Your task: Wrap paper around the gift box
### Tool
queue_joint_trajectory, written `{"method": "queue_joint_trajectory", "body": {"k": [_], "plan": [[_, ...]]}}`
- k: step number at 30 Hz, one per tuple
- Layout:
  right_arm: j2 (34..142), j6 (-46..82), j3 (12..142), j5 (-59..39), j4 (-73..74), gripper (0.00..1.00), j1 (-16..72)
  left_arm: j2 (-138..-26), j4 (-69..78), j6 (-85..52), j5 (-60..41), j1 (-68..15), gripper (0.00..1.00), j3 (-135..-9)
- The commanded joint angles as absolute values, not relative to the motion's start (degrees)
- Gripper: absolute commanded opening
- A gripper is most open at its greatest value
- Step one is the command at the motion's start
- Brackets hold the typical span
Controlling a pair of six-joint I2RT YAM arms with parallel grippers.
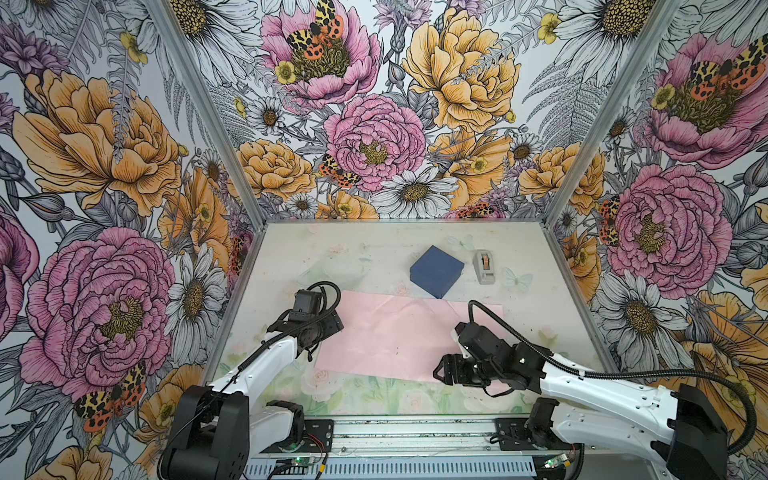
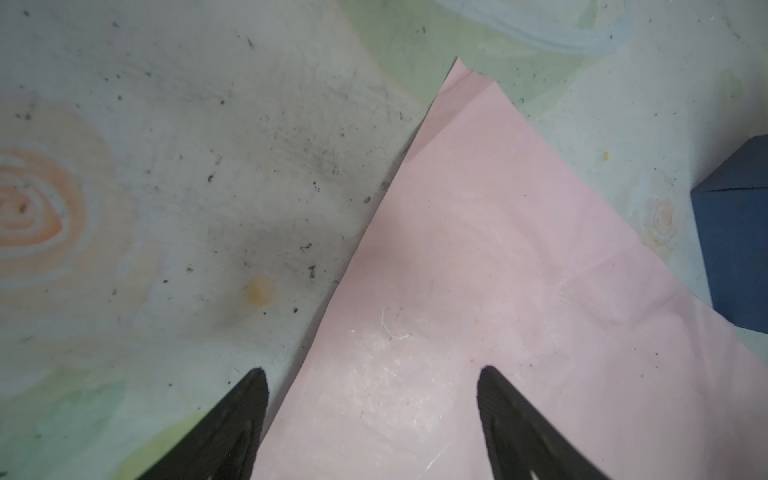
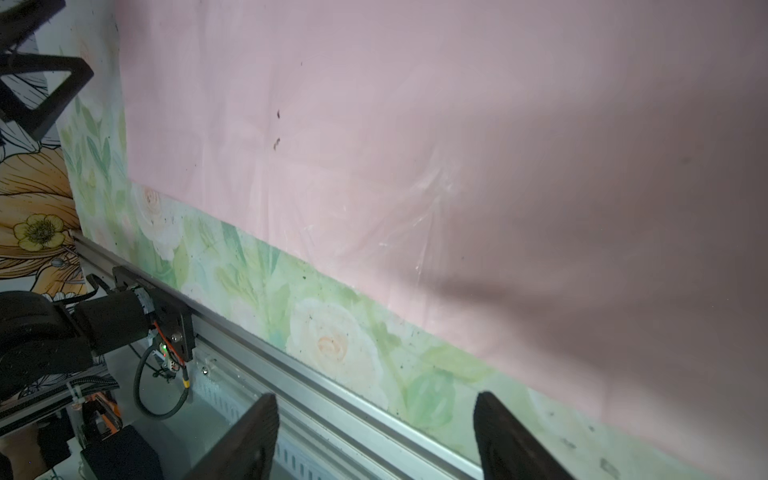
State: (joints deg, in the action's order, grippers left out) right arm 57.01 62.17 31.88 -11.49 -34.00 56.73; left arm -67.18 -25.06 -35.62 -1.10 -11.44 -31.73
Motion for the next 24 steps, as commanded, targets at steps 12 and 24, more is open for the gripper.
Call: {"method": "queue_joint_trajectory", "body": {"k": [12,24], "plan": [[61.52,72.26,24.70,-9.92,-29.62,0.80,57.47,-66.36,-23.64,-34.38,-1.91,-11.95,0.81,-33.65],[57.22,62.41,19.80,-13.14,-30.00,0.81,38.67,-64.71,-23.74,-33.29,-3.40,-12.35,0.81,-34.41]]}}
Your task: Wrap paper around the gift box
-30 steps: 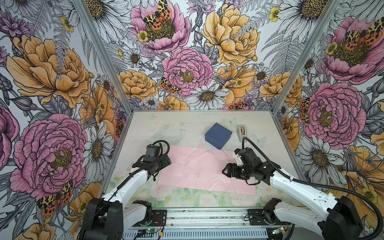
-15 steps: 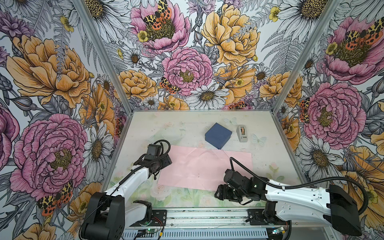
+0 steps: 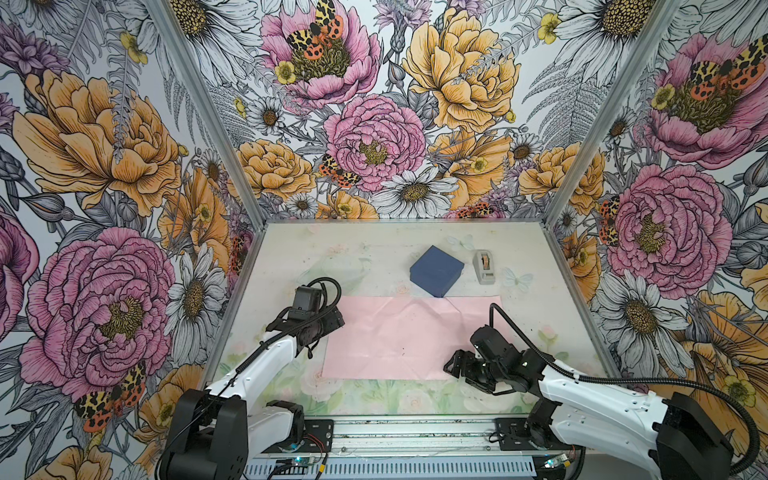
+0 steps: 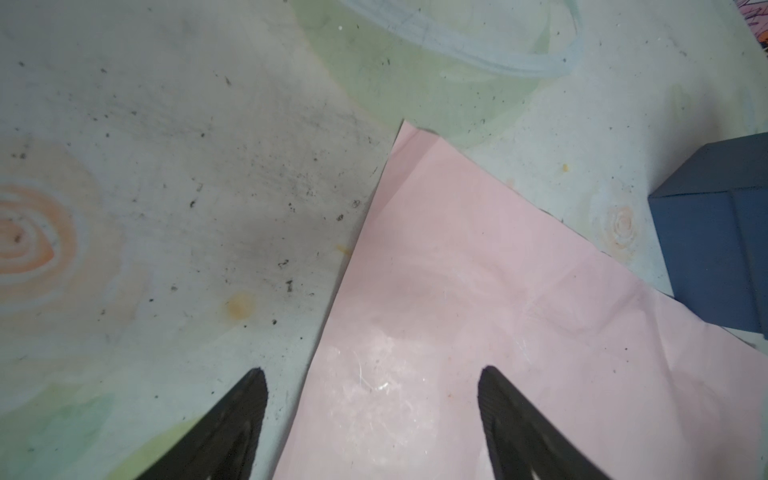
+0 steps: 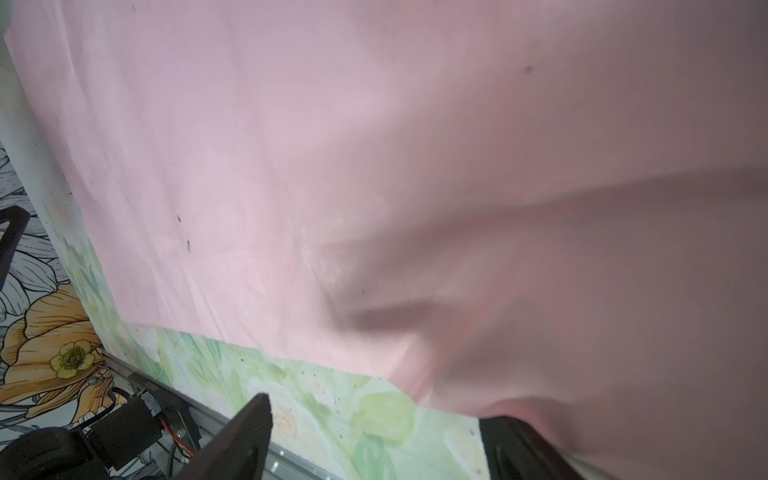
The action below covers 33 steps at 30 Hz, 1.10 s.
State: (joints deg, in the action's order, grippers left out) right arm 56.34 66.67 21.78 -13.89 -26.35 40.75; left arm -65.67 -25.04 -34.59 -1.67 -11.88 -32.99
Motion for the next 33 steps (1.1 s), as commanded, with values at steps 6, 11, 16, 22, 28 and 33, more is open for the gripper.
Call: {"method": "queue_joint_trajectory", "body": {"k": [6,11,16,22,28,33], "plan": [[53.60,59.64,26.41,-13.57,-38.78,0.82,38.23,-64.55,-23.74,-31.52,-6.81,-12.78,0.81,-38.23],[51.22,57.51,33.21,-13.49,-47.10,0.82,37.64,-70.16,-23.79,-28.54,-9.91,-13.10,0.81,-46.24],[53.60,52.19,41.14,-13.59,-49.84,0.82,34.85,-79.17,-23.80,-25.92,-12.58,-15.41,0.80,-56.82],[63.98,40.64,52.31,-14.44,-47.66,0.82,23.28,-92.80,-23.69,-23.79,-18.34,-19.32,0.80,-71.98],[76.13,37.97,56.62,-21.89,-33.38,0.81,13.84,-108.00,-21.85,-21.23,-24.52,-22.38,0.79,-86.30],[84.55,37.07,60.89,-22.64,-27.25,0.81,11.61,-119.23,-21.88,-22.27,-27.85,-23.50,0.79,-97.96]]}}
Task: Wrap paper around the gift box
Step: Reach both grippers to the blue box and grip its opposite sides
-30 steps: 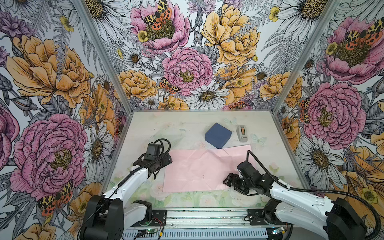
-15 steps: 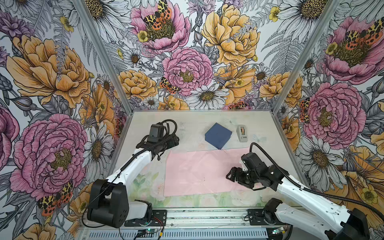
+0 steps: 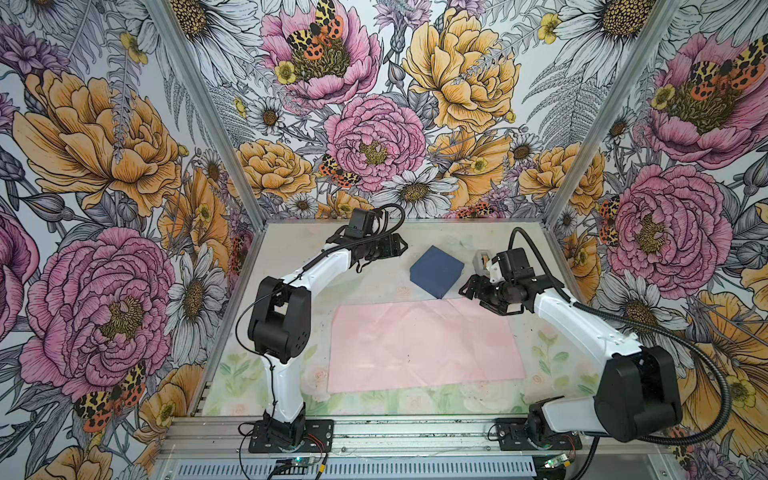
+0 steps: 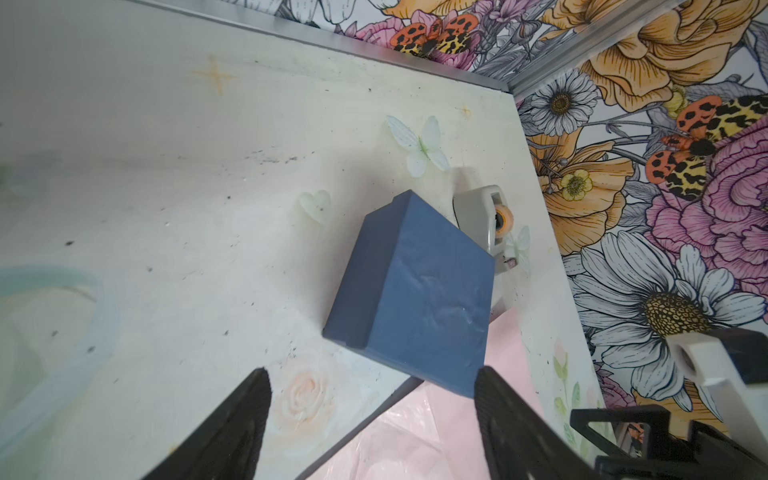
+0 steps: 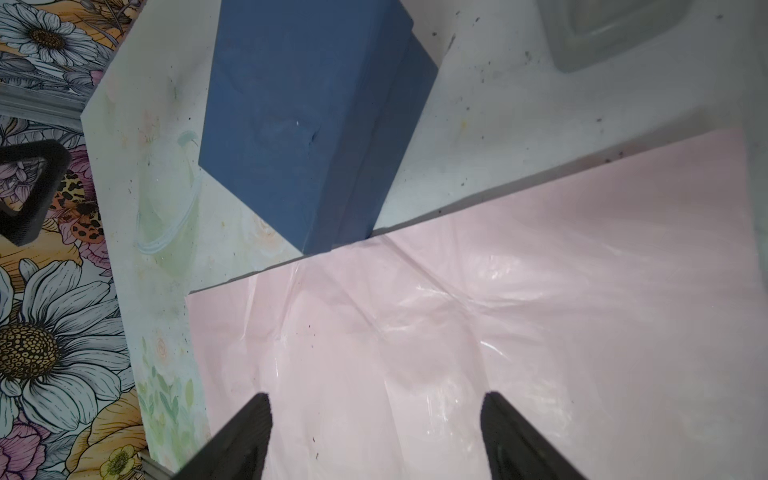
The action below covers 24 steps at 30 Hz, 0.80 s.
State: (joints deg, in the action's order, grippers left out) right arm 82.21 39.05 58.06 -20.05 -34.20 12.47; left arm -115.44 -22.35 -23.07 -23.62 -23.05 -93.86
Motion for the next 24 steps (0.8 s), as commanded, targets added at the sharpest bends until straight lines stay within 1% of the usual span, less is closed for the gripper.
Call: {"method": "queue_joint_trajectory", "body": {"k": [1,3,6,10,19,24], "plan": [[86.72,37.30,61.79,-23.90,-26.37,0.81,11.20,-121.50,-21.81,-22.69,-28.76,-23.47,0.78,-100.16],[90.54,37.19,63.90,-25.70,-25.53,0.81,11.29,-124.59,-22.14,-23.41,-29.61,-23.48,0.77,-103.59],[94.57,37.92,65.21,-25.78,-22.50,0.80,11.47,-127.80,-22.40,-23.98,-28.95,-23.15,0.77,-106.59],[99.98,37.48,69.07,-26.09,-21.36,0.79,11.59,-130.12,-22.28,-24.87,-29.27,-22.50,0.77,-107.93],[111.49,34.75,79.91,-27.55,-21.37,0.78,12.28,-128.09,-22.34,-25.63,-26.15,-20.78,0.77,-104.45],[117.40,32.10,87.56,-28.54,-21.05,0.78,13.42,-126.84,-22.28,-25.35,-26.57,-20.33,0.77,-102.76]]}}
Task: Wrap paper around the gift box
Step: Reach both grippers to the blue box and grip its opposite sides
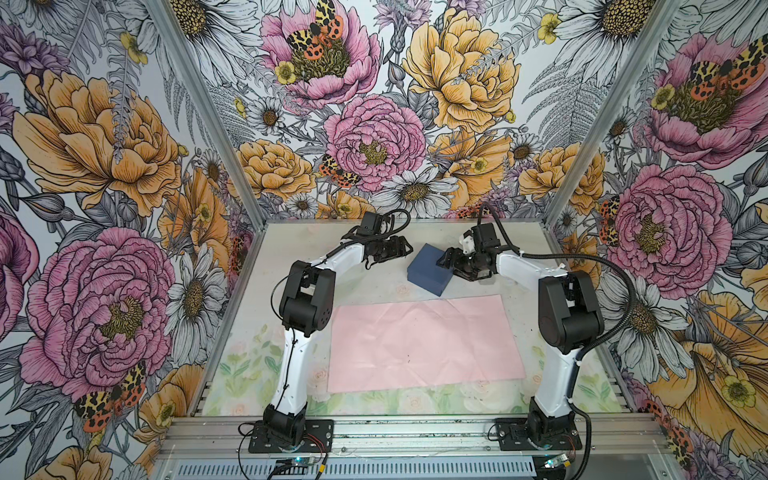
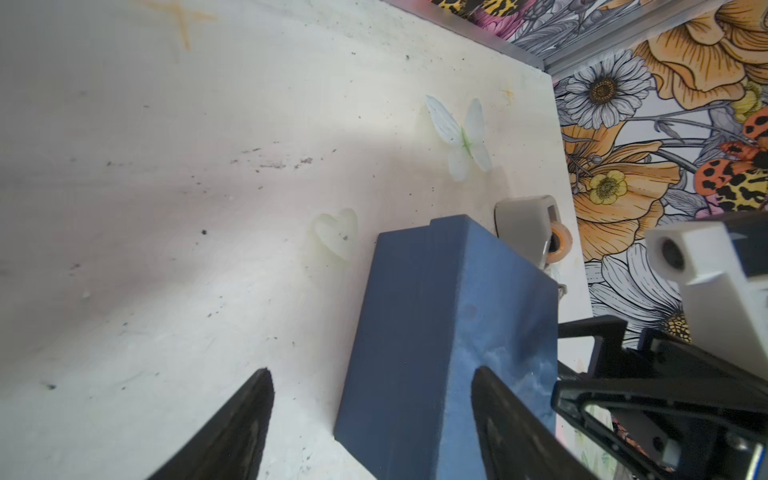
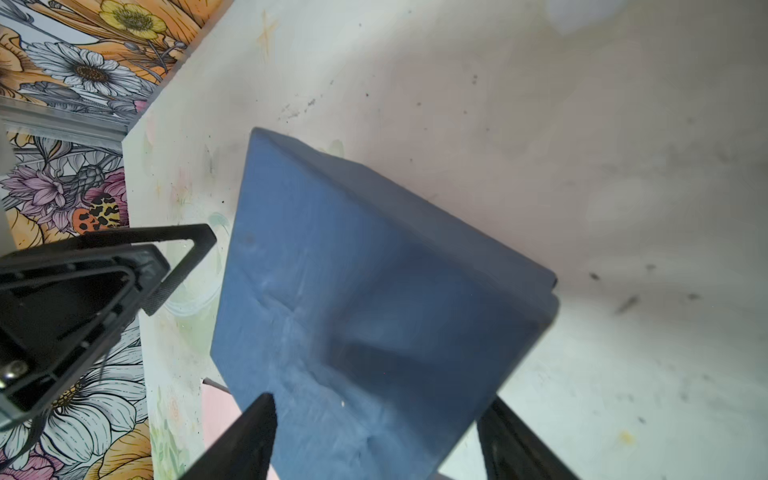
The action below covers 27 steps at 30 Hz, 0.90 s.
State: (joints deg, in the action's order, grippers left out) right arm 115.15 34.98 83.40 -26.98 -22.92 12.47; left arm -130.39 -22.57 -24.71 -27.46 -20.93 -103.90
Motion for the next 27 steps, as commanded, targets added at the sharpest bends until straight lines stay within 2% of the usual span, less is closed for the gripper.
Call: {"method": "queue_joint_trajectory", "body": {"k": [1,5,9,14,18,27], "plan": [[118.24,31.66,89.05,-28.87,-20.84,0.78,13.48,-126.66,-22.32,-25.38,-26.62,-20.30,0.77,-102.74],[119.17,30.09,92.70,-27.98,-20.96,0.79,13.34,-126.40,-22.32,-25.79,-26.65,-20.41,0.76,-102.74],[116.93,28.52,89.23,-26.58,-22.28,0.80,11.83,-126.83,-20.96,-27.31,-26.55,-20.82,0.74,-102.33],[116.23,28.47,85.11,-30.68,-22.49,0.79,12.20,-128.24,-19.47,-28.26,-27.84,-21.49,0.72,-102.28],[118.02,28.61,85.77,-33.04,-22.45,0.73,13.34,-129.07,-19.51,-28.50,-28.39,-22.08,0.66,-102.25],[122.30,29.31,88.87,-30.66,-22.48,0.60,15.38,-129.89,-18.96,-28.88,-27.82,-22.71,0.55,-99.27]]}}
